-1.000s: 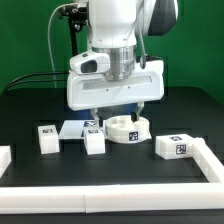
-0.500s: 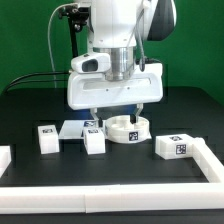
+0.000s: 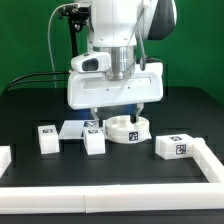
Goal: Assemble stool
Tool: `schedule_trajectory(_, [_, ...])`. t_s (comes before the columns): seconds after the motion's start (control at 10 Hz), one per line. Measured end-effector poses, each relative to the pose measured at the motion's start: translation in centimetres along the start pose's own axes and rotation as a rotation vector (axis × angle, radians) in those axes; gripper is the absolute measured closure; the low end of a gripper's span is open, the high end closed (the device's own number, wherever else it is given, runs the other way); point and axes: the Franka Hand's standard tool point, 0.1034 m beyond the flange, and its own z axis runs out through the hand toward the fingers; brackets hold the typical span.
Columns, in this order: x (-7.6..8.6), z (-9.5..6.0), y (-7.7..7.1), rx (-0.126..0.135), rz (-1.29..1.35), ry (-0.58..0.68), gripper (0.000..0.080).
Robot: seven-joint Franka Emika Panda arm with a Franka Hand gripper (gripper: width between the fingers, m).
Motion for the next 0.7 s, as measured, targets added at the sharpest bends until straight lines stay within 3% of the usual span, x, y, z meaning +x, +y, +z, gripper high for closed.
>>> schedule_trajectory(0.2, [-1.3, -0.4, 0.1, 0.005, 0.149, -0.004, 0.0151])
schedule_trajectory(0.3, [-1.4, -0.2, 0.5, 0.008, 0.196, -0.009, 0.0151])
schedule_trajectory(0.4, [-0.5, -0.7, 1.4, 0.009, 0.225, 0.006, 0.0151])
schedule_trajectory(0.5, [-0.7, -0.2, 1.7, -0.012, 0.223, 0.032, 0.0151])
schedule_trajectory(0.6, [-1.8, 0.9, 1.0, -0.021, 0.206, 0.025, 0.0151])
schedule_trajectory(0.7, [-1.6, 1.5, 0.9, -0.020, 0.202, 0.019, 0.0151])
